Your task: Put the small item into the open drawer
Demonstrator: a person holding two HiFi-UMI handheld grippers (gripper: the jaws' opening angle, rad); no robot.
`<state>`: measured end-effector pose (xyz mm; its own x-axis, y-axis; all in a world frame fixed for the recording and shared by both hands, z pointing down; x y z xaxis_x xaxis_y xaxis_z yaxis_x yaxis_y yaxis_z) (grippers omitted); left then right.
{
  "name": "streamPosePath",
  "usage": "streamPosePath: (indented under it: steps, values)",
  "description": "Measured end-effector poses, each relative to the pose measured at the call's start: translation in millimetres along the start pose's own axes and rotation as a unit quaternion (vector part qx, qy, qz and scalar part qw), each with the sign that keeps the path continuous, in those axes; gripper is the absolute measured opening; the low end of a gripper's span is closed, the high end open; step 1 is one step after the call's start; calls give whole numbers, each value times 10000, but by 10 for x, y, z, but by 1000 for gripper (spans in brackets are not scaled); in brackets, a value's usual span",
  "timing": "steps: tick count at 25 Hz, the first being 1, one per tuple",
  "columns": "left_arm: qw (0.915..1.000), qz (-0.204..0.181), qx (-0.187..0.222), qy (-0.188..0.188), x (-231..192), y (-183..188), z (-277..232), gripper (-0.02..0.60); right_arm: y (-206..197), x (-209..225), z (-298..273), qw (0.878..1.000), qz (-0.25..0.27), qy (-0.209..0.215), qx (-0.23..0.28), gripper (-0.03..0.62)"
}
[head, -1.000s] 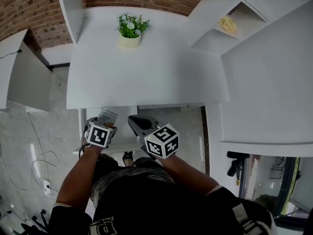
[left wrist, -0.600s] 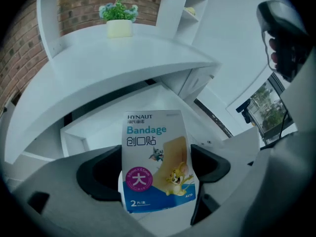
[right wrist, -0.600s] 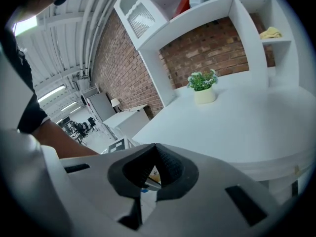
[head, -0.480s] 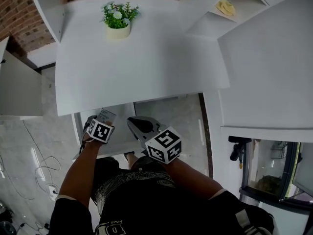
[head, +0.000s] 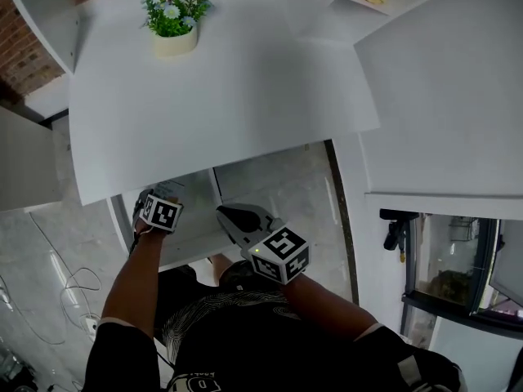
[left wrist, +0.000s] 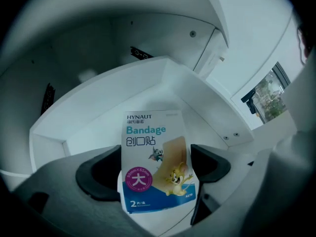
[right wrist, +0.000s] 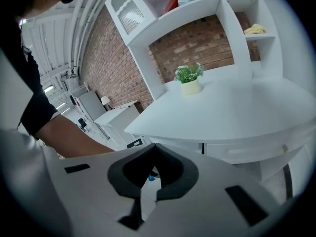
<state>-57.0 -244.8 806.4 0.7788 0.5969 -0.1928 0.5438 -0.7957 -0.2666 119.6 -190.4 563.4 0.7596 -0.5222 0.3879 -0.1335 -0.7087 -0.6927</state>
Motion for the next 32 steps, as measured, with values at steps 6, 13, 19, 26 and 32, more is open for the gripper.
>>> streamPosePath:
  steps: [6,13,19,26,32]
  values:
    - [9996,-93,-265,0,-20,-106,-229,420,-88,93,69,9999,-77,-145,-17,5]
    - [9991,-41,-396,-125,-1,-116,-309,420,-140,152,90,9996,-182,-206,-32,5]
    - [9992,-178,-337,-130,6,-76,-240,422,-109,114,31,9999,-129,-83,-30,5]
    - [9996,-114,-220,-146,29,-29,-48,422,-42,78,-11,10000,-1,68,-43,5]
    - [9999,117,-30,-122,107,-12,260,420,49,36,-7,9995,-1,314,-37,5]
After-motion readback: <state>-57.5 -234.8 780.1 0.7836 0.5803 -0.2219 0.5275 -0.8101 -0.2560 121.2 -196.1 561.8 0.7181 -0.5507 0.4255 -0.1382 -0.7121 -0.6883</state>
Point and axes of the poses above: the fingertips, and each gripper's own axes: z backward along the fingers, x to its right, y out of its top, the point moved 8 cm from there along z, backward along the fingers, and after that the axes turned 2 degrees about -x, right-handed, at the moved point
